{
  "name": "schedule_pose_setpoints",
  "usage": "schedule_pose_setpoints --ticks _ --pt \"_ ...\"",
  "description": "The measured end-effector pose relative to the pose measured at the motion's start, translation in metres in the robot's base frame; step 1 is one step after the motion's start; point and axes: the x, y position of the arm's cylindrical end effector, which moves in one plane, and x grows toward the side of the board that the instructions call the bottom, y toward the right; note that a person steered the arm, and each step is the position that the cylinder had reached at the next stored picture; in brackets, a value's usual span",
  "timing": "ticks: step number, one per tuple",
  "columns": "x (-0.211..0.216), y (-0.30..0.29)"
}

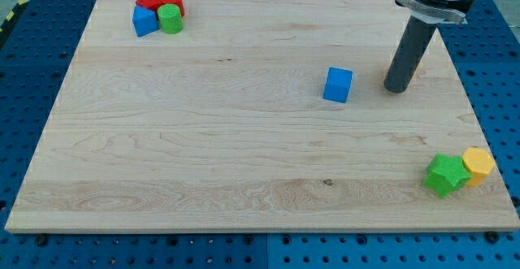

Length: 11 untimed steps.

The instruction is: Separate the yellow heart and blue cube

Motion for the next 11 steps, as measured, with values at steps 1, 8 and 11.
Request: schedule_pose_setpoints --ticks 1,8,11 --pt "-0.024 -0.028" --pt "-0.073 0.026" --pt "0.053 0.088"
